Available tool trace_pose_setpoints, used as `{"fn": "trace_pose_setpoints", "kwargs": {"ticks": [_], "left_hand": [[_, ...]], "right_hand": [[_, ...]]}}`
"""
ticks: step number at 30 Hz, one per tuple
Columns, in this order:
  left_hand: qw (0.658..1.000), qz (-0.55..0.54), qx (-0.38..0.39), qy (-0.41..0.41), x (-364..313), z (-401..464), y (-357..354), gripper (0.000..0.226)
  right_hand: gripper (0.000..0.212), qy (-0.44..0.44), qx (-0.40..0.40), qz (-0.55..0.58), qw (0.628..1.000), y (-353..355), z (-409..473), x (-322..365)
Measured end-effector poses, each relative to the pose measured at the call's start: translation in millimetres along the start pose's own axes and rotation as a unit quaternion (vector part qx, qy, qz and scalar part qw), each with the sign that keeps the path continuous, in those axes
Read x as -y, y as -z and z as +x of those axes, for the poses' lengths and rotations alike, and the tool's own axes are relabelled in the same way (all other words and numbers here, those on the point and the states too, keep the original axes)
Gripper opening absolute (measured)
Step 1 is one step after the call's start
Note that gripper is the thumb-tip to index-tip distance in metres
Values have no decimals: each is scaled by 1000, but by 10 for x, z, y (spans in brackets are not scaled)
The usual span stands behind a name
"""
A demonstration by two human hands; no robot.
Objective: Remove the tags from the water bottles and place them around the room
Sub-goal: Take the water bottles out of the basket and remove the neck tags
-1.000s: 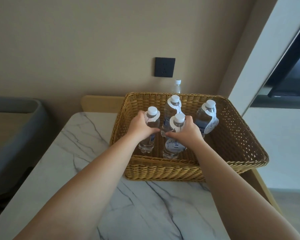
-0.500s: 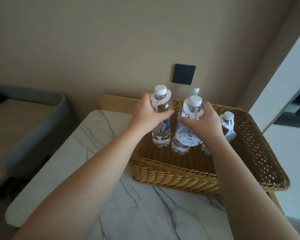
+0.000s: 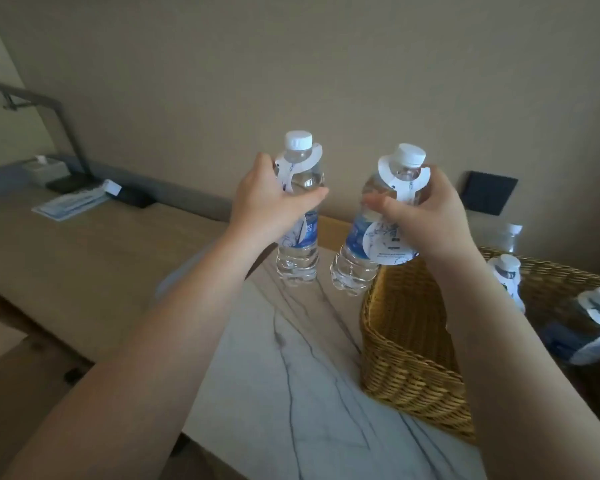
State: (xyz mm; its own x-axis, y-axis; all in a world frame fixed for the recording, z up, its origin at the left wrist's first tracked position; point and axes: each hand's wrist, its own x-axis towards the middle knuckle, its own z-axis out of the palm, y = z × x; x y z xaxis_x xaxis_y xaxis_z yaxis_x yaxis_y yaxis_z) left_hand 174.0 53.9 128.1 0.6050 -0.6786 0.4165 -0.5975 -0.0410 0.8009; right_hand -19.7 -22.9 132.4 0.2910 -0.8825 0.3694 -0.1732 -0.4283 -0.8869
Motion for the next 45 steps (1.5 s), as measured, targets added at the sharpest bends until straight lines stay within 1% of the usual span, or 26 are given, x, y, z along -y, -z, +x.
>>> {"fn": "trace_pose_setpoints", "kwargs": {"ticks": [2,5,8,10,15,18,21,29,36,39,42,45], "left_hand": [[1000,19,-14,18,250,9,181,64],[998,31,-28,56,709,-22,344,66],[993,54,-27,99,1170,-125,376,65],[990,74,-29,112,1414,-244,355,63],[982,114,-61,141,1859,-510,323,63],[979,126,-67,147,1970,-603,310,63],[977,134,-73,146,2015,-658,308,65],[971,137,-88,175,2059,-795,277,79],[971,135,-62,186,2007,-834,287,94],[975,152,-69,150,1938,-851,360,98],[982,159,-86,51,1753,-808,444,90],[981,167,-84,-51,1466,-711,434,81]], "right_hand": [[46,-5,19,-3,1000,-320,-2,-22],[51,-25,61,-1,998,-804,-34,-163],[47,-51,92,-3,994,-1243,-113,-394],[46,-66,108,-10,992,-1467,-186,-553],[56,-89,138,-38,986,-1910,-382,-879],[61,-99,150,-62,982,-2074,-473,-981],[61,-114,152,-63,980,-2159,-515,-1042],[65,-108,168,-72,977,-2243,-548,-1050],[74,-108,184,-83,973,-2241,-584,-1024],[82,-93,172,-78,978,-2130,-569,-967],[80,-66,137,-94,984,-1960,-539,-897],[68,-37,92,-130,987,-1758,-531,-821]]}}
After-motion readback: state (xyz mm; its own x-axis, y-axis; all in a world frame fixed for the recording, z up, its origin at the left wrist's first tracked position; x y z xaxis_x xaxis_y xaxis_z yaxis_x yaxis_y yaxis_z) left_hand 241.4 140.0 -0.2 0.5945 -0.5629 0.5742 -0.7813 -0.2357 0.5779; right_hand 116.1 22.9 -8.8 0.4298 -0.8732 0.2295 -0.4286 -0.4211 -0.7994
